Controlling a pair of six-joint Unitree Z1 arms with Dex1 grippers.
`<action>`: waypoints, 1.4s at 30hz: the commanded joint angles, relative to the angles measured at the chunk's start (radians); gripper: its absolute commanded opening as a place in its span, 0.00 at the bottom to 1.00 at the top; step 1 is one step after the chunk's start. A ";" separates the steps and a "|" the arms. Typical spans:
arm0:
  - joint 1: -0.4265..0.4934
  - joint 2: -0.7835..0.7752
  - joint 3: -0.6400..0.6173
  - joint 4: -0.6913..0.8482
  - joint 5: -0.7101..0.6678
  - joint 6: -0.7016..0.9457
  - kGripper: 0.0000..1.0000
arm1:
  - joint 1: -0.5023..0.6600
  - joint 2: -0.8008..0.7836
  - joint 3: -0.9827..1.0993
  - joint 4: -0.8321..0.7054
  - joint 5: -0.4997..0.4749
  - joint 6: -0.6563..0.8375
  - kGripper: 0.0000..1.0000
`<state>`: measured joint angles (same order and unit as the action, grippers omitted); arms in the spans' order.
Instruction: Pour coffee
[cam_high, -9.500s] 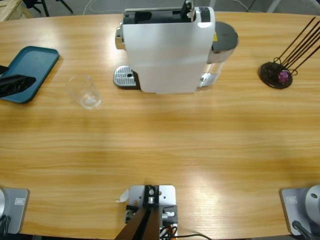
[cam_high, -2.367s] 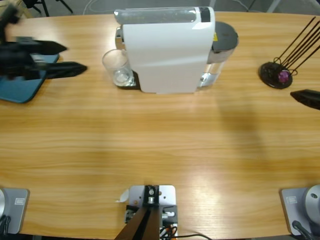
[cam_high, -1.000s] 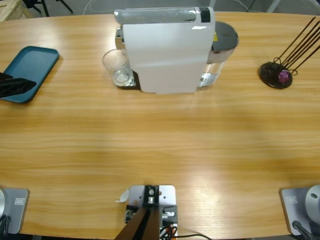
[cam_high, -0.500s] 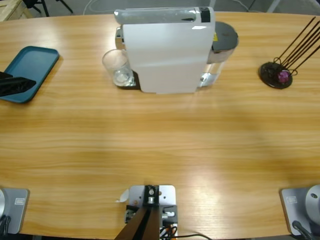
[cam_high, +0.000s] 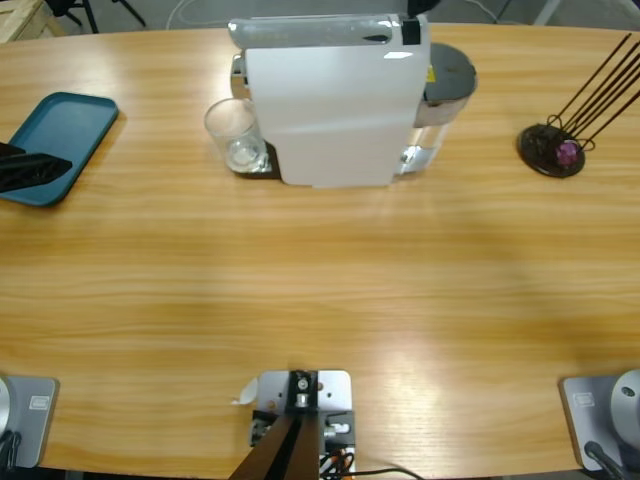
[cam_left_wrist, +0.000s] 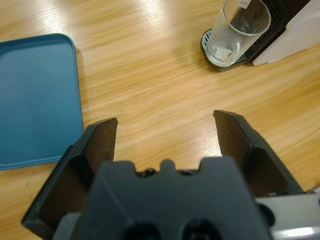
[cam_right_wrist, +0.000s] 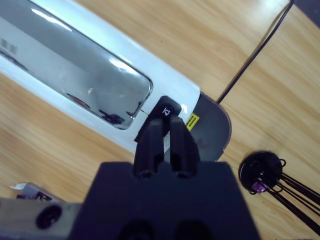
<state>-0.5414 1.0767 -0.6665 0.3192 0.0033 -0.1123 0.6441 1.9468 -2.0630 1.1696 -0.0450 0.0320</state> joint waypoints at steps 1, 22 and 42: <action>-0.003 0.027 0.034 -0.008 0.005 -0.010 0.84 | -0.014 0.029 0.101 -0.059 0.020 0.016 0.00; -0.003 0.029 0.033 -0.008 0.003 -0.010 0.84 | -0.009 0.008 0.164 -0.087 0.022 0.028 0.00; -0.002 0.032 0.030 -0.008 -0.004 -0.010 0.98 | 0.022 0.040 0.213 -0.151 0.039 0.052 0.00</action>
<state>-0.5414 1.0790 -0.6664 0.3191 0.0032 -0.1123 0.6441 1.8743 -1.8904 1.0099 -0.0335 0.0742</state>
